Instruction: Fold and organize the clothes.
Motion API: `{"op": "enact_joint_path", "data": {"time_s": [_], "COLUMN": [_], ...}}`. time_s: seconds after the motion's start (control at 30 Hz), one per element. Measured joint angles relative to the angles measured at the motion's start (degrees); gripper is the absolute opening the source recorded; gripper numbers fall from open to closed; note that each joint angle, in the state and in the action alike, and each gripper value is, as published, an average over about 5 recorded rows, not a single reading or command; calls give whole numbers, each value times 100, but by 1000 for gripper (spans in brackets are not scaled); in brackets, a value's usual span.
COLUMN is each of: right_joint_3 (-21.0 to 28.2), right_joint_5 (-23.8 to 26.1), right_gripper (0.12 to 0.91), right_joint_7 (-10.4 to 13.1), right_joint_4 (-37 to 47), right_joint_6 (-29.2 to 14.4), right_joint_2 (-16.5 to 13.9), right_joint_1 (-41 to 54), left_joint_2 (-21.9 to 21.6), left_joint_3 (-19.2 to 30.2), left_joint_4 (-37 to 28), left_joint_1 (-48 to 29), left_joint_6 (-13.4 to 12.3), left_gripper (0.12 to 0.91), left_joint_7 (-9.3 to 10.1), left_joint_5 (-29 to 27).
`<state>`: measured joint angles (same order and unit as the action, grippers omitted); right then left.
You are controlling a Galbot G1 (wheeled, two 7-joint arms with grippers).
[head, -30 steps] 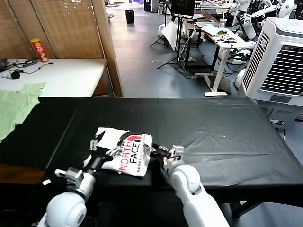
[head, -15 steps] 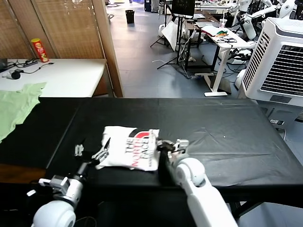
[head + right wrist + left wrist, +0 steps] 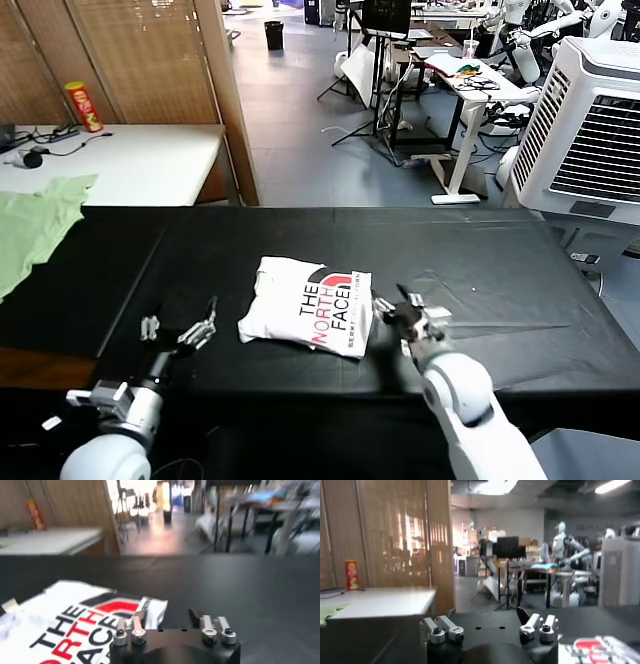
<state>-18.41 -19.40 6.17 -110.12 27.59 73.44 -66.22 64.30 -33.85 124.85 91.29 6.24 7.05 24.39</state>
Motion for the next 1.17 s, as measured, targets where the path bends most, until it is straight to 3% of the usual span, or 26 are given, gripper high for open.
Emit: {"op": "enact_joint_path", "data": {"time_s": [0.1, 0.3, 0.43, 0.8, 1.17], "right_joint_3": [-169, -529, -769, -921, -880], "right_joint_5": [320, 1108, 1358, 1325, 1337], "right_gripper": [772, 798, 798, 798, 798], "right_joint_7": [-99, -194, -121, 571, 647], "right_joint_4": [-360, -973, -1313, -2208, -2393], "right_joint_6": [-592, -1914, -2382, -2173, -2135], "right_joint_2": [-142, -311, -291, -76, -24], "right_joint_1": [-528, -1891, -2736, -4337, -4851], "left_joint_2": [24, -4, -18, -17, 30], "left_joint_3": [-13, -213, -413, -744, -770], "left_joint_4": [36, 112, 223, 763, 948], "left_joint_1": [105, 580, 1066, 2313, 2483], "left_joint_6": [-9, -125, -178, 36, 131], "left_gripper": [798, 798, 798, 798, 798], "left_joint_7": [118, 207, 301, 593, 594], "left_joint_5": [18, 58, 122, 494, 509]}}
